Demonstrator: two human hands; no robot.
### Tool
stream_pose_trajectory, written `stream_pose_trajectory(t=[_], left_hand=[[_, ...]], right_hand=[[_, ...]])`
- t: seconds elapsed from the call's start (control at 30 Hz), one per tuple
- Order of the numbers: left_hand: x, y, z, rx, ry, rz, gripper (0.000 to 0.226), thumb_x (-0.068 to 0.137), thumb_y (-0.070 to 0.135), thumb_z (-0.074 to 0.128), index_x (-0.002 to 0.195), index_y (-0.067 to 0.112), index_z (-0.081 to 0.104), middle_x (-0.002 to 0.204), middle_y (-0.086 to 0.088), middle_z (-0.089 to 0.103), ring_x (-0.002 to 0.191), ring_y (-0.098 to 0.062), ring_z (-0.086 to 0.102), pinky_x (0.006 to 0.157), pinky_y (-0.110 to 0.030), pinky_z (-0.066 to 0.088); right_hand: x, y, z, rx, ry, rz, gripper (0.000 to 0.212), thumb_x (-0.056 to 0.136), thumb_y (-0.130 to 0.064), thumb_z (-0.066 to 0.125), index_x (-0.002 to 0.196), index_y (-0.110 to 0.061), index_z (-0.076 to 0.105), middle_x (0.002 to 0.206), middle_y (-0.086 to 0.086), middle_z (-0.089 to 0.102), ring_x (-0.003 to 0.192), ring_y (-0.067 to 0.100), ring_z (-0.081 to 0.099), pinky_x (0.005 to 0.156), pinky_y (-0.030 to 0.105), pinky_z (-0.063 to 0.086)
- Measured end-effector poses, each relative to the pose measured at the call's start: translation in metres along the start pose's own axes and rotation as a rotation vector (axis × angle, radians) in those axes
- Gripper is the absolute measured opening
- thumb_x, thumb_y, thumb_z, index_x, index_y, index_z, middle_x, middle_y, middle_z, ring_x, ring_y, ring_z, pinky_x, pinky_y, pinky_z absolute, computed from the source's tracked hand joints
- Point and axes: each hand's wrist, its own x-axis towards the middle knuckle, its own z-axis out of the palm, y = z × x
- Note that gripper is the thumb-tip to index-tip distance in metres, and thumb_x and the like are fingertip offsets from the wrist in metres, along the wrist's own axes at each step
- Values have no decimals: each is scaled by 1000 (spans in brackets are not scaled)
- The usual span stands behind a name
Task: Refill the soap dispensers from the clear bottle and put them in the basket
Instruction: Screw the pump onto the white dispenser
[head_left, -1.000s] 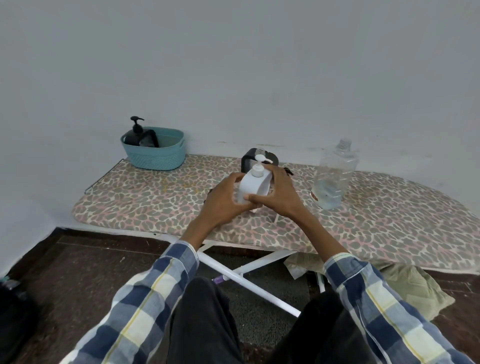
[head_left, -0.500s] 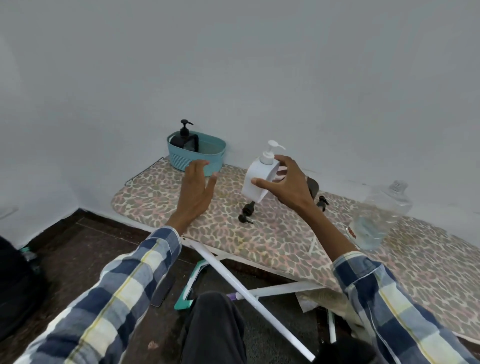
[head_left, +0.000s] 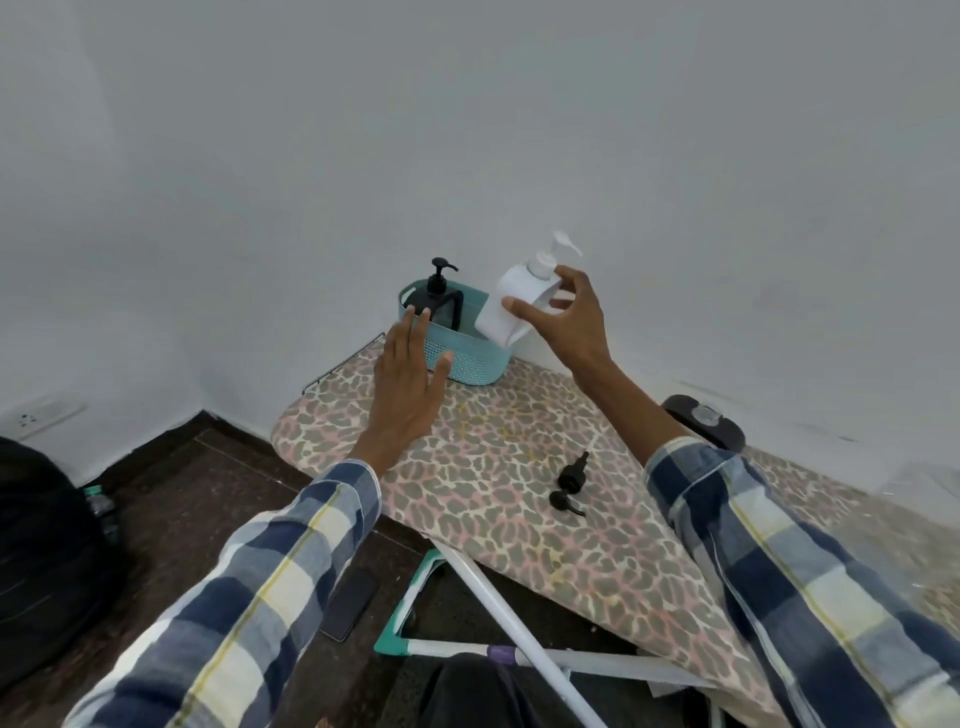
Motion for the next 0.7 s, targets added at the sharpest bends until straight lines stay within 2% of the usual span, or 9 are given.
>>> stream_pose_trajectory(t=[0.13,0.27,0.43,0.5,0.6,0.7], left_hand=[[-2,-3,2,-15,8,-26,73,111,62,26,173,30,5,181,5,1,167,-24,7,132,-60,19],[-2,-4,4,-18,-10,-20,72,112,60,33,172,32,7,181,7,-2,167,-23,7,131,-61,22],[0,-3,4,-89,-9,-94,69,108,59,42,169,38,17,181,0,3,165,-28,14,128,-61,29],[0,-3,3,-113,-14,-91,71,105,56,46,169,39,18,180,-5,11,165,-29,18,127,-61,31],[0,-4,1,-118,-9,-72,75,103,48,53,169,37,19,178,-9,17,163,-31,22,126,-60,33],[0,-5,1,-106,-8,-79,78,101,45,57,169,38,19,179,-8,17,163,-31,23,126,-59,32]], right_hand=[[29,7,26,24,-4,22,86,73,-45,97,141,-23,50,138,-3,58,122,19,62,103,39,56],[45,16,54,-82,-35,40,97,69,-49,98,146,-16,49,144,3,57,129,22,58,108,43,52],[49,24,84,-251,-170,53,103,72,-45,97,152,-9,44,151,9,50,138,25,51,106,31,42],[52,26,93,-284,-220,86,103,73,-42,97,153,-8,42,151,10,50,137,26,51,105,32,42],[58,24,97,-272,-312,160,94,77,-36,95,151,-9,43,146,10,53,130,23,55,93,30,44],[66,23,100,-204,-377,227,59,87,-23,87,134,-11,52,123,10,63,99,17,62,79,29,50]])
